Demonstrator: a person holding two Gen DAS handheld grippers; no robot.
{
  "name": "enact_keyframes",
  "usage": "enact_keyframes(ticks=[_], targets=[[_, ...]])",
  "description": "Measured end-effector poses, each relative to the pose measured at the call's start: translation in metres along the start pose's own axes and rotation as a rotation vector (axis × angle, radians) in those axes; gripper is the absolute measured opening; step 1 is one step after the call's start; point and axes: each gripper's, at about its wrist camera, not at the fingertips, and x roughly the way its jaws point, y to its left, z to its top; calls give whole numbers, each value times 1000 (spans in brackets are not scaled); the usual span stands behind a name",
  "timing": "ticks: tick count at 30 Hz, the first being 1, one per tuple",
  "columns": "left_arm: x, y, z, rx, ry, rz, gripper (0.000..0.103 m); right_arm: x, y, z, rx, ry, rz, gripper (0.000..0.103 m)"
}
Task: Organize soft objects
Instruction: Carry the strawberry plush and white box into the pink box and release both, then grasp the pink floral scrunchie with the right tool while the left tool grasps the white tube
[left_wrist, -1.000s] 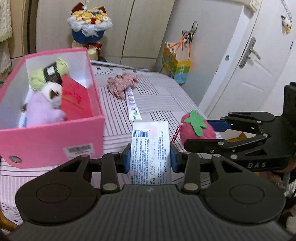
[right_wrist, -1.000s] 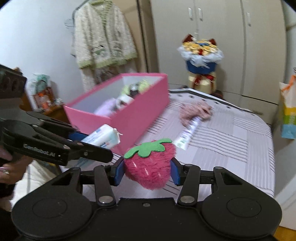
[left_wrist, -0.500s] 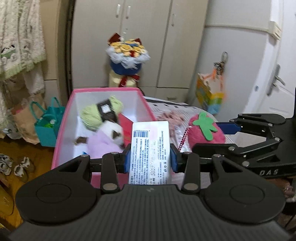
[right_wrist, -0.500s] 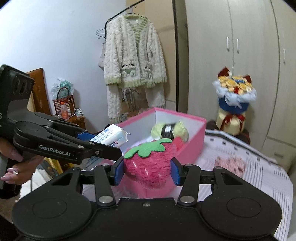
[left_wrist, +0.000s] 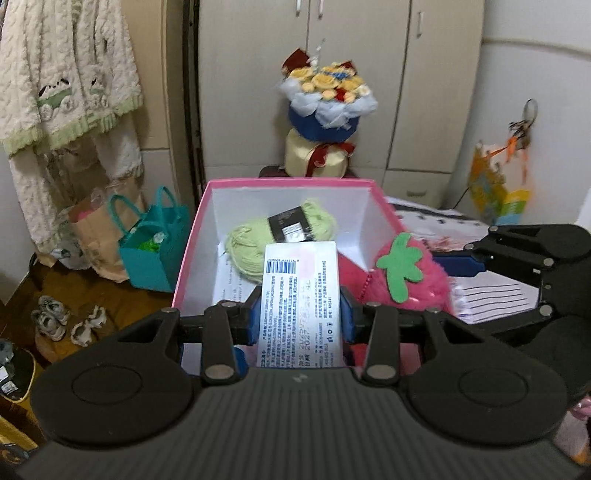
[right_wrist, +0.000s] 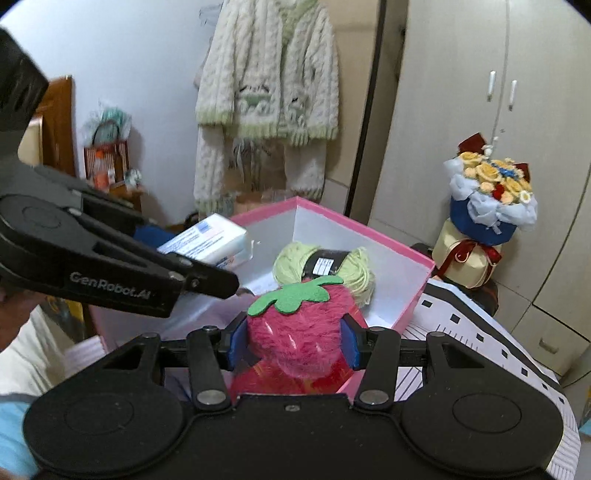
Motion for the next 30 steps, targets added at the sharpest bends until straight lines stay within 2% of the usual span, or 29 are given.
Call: enact_keyframes(ticks=[5,11,14,15,17,24,30], targets=[[21,5,2,2,42,22,39,18,-2,-2,-33,38,5,56],[35,7,1,-13,87,33,40,28,3,-6,-69,46,14,59],[36,7,0,-31,83,33,41,27,1,-8,-50,36,18,61],[34,7,0,-40,80,30,43,24,0,-9,-43,20,11,63],[28,8,-1,-54,75,20,49,13,-2,-9,-27,-14,-5,80],[-17,0,-3,-10,7,-16,51,-46,-27,-13,135,-119,48,80],[-60,-15,-8,41,-42,-67,56,-88,-41,-21,233,-116,38,80]])
